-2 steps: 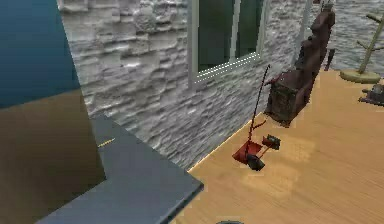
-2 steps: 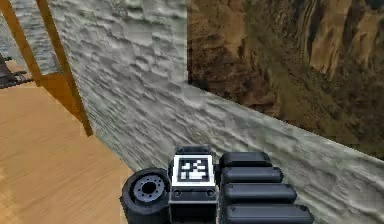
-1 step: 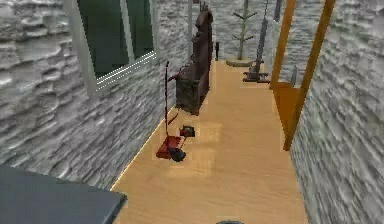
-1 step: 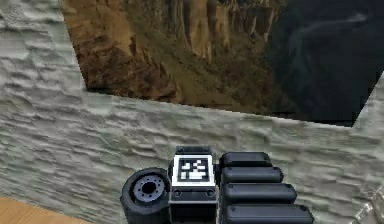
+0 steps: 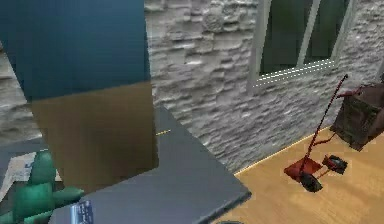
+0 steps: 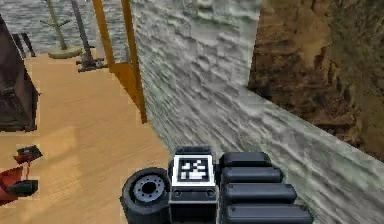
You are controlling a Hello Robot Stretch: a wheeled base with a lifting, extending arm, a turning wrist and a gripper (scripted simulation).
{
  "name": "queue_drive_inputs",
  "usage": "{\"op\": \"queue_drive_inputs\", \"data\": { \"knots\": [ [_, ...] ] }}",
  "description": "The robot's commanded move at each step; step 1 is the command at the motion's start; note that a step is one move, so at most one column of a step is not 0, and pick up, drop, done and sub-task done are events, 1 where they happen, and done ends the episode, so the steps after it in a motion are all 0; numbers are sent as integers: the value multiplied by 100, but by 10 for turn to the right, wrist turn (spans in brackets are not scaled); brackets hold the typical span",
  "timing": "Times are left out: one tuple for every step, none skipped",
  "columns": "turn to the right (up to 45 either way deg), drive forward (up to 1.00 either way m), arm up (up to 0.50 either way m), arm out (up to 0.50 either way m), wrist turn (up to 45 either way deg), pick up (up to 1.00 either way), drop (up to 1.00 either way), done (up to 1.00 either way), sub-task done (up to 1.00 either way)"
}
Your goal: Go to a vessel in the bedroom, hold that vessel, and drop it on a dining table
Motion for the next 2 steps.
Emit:
{"op": "queue_drive_inputs", "data": {
  "knots": [
    [-450, 0, 0, 0, 0, 0, 0, 0, 0],
    [-450, 0, 0, 0, 0, 0, 0, 0, 0]
  ]
}}
